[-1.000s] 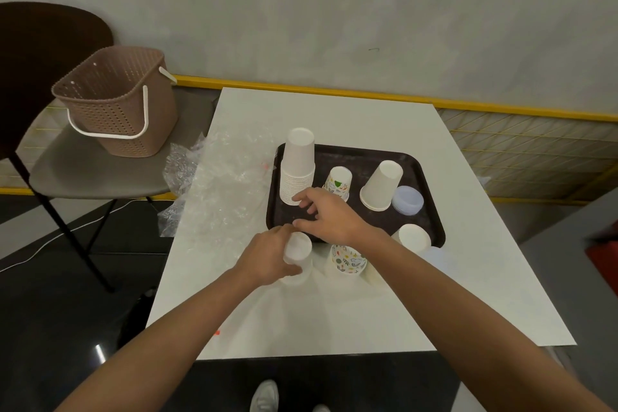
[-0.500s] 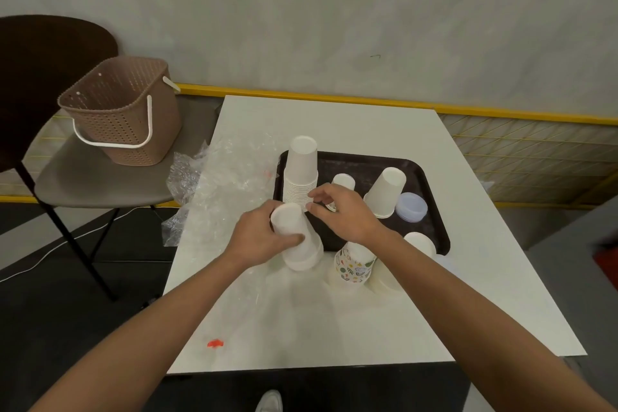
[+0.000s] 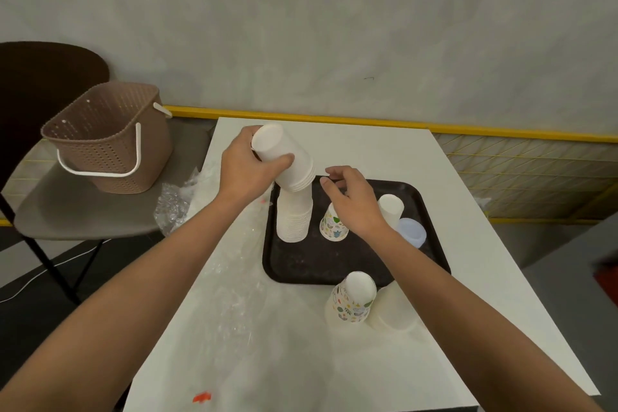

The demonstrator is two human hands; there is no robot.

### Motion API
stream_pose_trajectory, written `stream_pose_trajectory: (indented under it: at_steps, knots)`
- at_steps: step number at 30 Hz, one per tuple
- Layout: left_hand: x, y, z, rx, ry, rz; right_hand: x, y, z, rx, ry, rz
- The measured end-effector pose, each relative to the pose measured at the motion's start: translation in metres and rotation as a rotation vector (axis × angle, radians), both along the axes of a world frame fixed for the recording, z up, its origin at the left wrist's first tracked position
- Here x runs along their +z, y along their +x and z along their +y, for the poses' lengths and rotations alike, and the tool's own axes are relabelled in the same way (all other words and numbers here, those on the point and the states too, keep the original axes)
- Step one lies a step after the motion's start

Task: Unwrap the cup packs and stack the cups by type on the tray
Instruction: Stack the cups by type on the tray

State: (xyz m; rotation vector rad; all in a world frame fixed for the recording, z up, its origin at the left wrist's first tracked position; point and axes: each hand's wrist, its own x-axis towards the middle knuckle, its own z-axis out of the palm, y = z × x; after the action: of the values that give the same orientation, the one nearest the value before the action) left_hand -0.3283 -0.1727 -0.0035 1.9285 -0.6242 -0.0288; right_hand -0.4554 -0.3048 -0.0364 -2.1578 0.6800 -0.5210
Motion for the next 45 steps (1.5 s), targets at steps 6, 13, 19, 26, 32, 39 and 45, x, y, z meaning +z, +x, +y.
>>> stream_pose_trajectory:
  at_steps: [6, 13, 19, 26, 32, 39, 45]
  knots:
    - [-0.014, 0.017, -0.03, -0.081, 0.147, -0.088, -0.004, 0.013, -0.009, 0.006, 0.0, 0.037]
    - [-0.042, 0.018, -0.039, -0.193, 0.314, -0.124, 0.0, 0.023, -0.014, 0.158, -0.159, 0.002]
    - [-0.058, 0.017, -0.038, -0.206, 0.379, -0.103, -0.005, 0.026, -0.011, 0.252, -0.297, 0.151]
    - [-0.059, 0.018, -0.04, -0.203, 0.412, -0.096, -0.014, 0.026, -0.01, 0.238, -0.277, 0.164]
    - [-0.059, 0.015, -0.032, -0.198, 0.344, -0.057, -0.01, 0.023, -0.006, 0.242, -0.261, 0.161]
    - [-0.054, -0.009, -0.009, -0.065, 0.159, -0.069, -0.007, 0.005, -0.005, 0.143, -0.169, 0.037]
    - [-0.055, -0.052, 0.009, -0.073, 0.109, -0.104, -0.007, -0.022, -0.001, 0.085, -0.14, 0.03]
